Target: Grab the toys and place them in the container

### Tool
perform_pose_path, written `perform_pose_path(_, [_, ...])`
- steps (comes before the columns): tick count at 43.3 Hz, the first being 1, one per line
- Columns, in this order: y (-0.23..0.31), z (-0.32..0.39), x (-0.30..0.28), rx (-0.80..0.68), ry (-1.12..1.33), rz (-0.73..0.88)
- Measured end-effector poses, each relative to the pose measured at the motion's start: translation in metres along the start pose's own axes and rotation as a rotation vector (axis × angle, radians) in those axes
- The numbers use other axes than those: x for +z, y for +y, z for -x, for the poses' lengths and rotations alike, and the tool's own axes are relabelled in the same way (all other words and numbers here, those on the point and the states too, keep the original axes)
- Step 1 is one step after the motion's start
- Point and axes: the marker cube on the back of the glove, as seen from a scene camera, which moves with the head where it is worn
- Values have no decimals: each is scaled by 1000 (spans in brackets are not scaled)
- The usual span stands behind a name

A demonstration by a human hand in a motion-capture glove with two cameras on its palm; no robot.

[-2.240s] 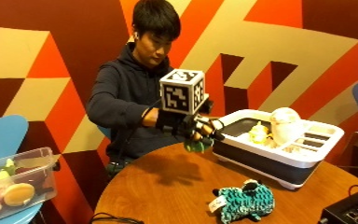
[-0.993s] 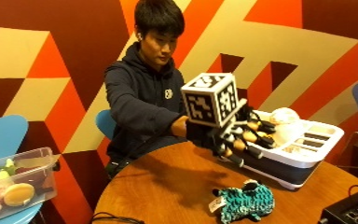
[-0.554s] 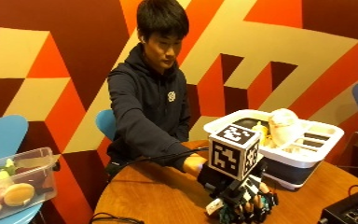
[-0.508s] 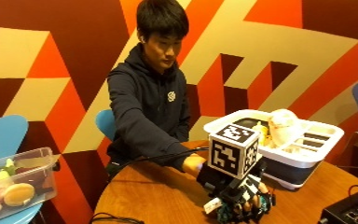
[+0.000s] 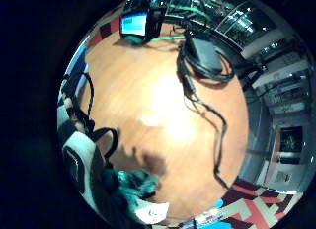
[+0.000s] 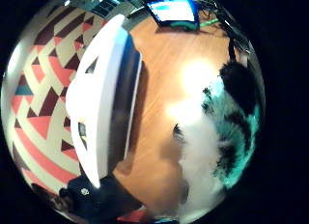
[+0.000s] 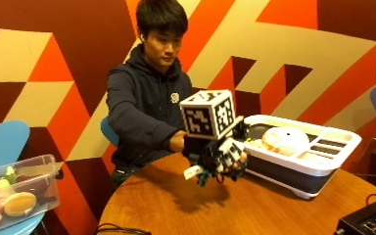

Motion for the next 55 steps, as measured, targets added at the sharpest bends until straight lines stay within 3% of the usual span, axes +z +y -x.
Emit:
perform_pose_path(7, [12, 38, -74, -73, -77, -111])
perform_pose_path(13, [23, 107, -105, -188, -228, -129])
perform_pose_path(20, [21, 166, -89, -264, -355, -16])
perform_pose_path(25, [27, 192, -64, -335, -398, 192])
perform_pose_path(29, [29, 189, -59, -337, -466, 295])
perform_pose_path(40, [27, 147, -99, -266, -483, 47])
perform_pose_path(55, [51, 88, -113, -191, -422, -43])
